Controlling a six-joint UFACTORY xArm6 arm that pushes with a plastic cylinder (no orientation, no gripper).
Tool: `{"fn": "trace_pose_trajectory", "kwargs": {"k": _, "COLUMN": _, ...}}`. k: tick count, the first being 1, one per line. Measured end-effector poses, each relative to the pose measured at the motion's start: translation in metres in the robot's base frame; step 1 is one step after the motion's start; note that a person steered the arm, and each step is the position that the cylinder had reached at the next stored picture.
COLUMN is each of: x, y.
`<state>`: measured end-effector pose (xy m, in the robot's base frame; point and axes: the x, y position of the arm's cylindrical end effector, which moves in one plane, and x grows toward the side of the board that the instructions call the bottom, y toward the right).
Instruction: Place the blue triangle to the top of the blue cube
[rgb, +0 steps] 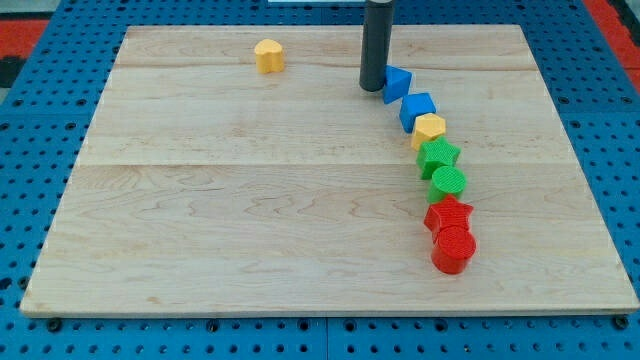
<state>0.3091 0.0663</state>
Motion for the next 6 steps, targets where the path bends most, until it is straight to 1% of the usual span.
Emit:
{"fn": "trace_pose_trajectory", "kwargs": {"k": 1, "x": -0.029, "y": 0.003}}
{"fn": "trace_pose_trajectory", "kwargs": {"k": 2, "x": -0.03, "y": 0.004}}
{"fn": "trace_pose_trajectory", "kwargs": {"k": 5, "x": 0.013, "y": 0.014}}
{"fn": "trace_pose_trajectory", "kwargs": {"k": 6, "x": 0.009, "y": 0.0}}
